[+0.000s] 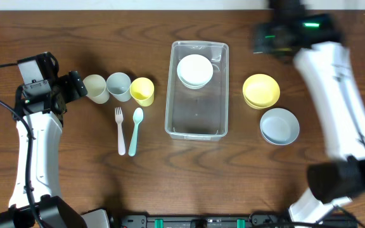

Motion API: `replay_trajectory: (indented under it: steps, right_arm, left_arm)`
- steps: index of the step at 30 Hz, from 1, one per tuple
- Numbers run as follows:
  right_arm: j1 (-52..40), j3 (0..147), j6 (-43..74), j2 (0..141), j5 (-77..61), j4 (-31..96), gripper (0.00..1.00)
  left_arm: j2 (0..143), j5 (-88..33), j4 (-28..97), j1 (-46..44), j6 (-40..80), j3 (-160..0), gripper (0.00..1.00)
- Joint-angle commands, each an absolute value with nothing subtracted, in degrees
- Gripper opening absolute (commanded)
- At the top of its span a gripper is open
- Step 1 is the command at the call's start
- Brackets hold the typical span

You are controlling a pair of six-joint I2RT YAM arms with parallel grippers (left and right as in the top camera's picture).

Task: Pack container
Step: 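Carry the white bowl into the clear container and release, then grasp the grey bowl rim with the right gripper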

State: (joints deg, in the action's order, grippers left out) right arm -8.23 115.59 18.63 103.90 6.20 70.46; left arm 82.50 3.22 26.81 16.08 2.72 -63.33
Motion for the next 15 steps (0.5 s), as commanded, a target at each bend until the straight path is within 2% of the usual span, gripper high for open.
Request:
replay_trajectory:
  steps: [1, 7, 15]
  right_arm:
    - [-1.13, 114.19, 21.80, 104.27, 7.49, 77.28, 0.50]
    - [4.27, 102.19, 21.82, 104.53, 4.05, 81.56, 0.52]
    - [4.45, 82.15, 22.57, 104.53, 4.25, 76.79, 0.56]
  left_arm:
    - [82.72, 3.66, 26.96, 16.32, 1.93, -64.36, 0.98]
    - [82.72, 3.66, 26.96, 16.32, 1.93, -64.36, 0.98]
    - [82.72, 3.66, 26.94, 16.32, 1.93, -64.36, 0.98]
